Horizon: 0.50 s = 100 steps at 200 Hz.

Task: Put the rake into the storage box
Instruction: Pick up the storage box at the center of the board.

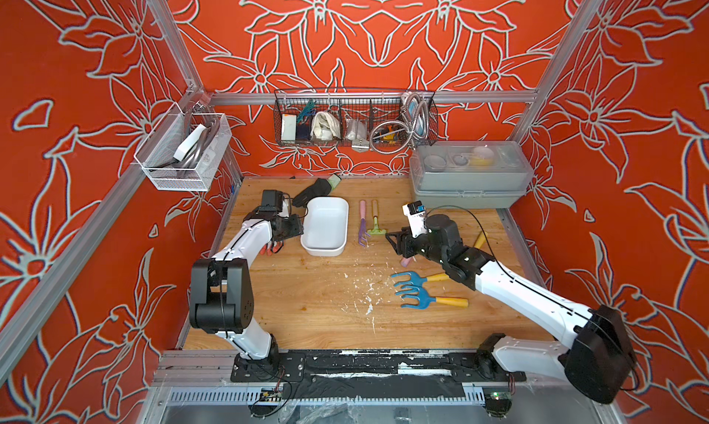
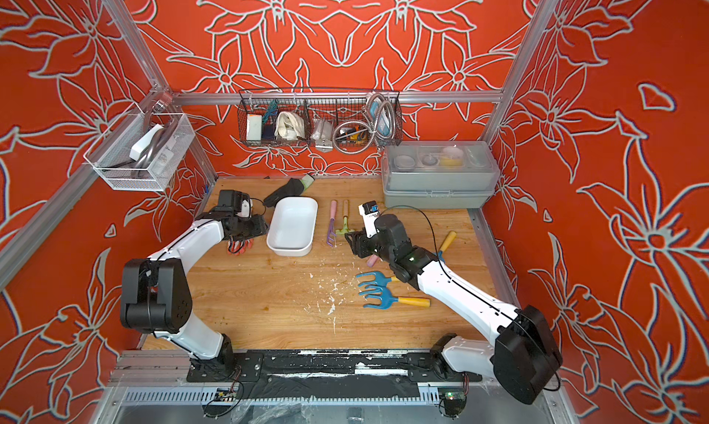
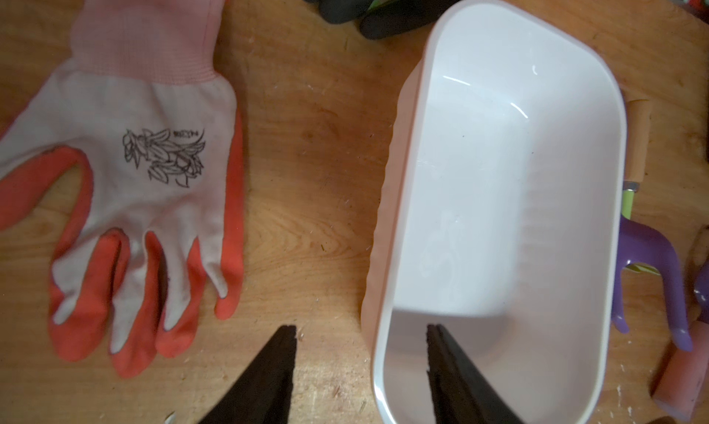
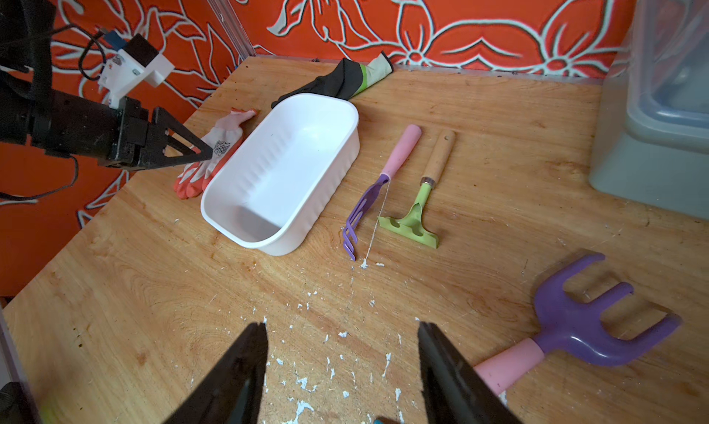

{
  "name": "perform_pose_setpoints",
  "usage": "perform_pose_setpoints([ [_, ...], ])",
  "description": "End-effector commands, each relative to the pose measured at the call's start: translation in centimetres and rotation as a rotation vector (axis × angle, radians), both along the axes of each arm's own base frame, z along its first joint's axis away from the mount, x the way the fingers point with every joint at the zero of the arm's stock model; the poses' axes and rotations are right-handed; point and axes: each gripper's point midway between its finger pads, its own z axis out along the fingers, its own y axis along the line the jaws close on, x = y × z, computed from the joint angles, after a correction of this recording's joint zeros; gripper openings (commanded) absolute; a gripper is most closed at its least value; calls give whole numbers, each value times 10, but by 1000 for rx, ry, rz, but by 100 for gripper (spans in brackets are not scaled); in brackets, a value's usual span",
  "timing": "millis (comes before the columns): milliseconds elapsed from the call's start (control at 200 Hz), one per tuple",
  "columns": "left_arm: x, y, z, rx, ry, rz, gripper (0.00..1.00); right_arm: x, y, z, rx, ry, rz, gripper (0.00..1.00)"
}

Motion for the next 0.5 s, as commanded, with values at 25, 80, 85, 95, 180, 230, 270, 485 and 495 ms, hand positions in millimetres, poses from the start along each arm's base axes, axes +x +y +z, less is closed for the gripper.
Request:
perform_pose_setpoints([
  [25, 16, -2, -5, 111, 19, -45, 58, -1, -3, 15, 5, -40, -7, 63],
  [80, 22, -2, -10, 126, 35, -48, 56, -1, -3, 15, 5, -36, -8, 63],
  [85, 23, -2, -10, 128, 37, -49, 56, -1, -2, 15, 6, -36, -7, 63],
  [95, 24, -2, -11, 130, 40, -49, 55, -1, -2, 16, 6, -36, -7, 63],
  [180, 30, 1, -19, 154, 62, -48, 55, -2, -2, 17, 14, -35, -3, 63],
  [230, 34, 3, -22, 167, 72, -52, 55, -3, -1, 18, 19, -33, -1, 63],
  [270, 36, 3, -26, 171, 81, -56, 55, -3, -1, 18, 22, -33, 0, 63],
  [485, 49, -3, -36, 141, 86, -64, 45, -1, 4, 17, 36, -22, 10, 63],
  [495, 49, -4, -37, 137, 89, -65, 44, -1, 4, 17, 35, -20, 10, 63],
])
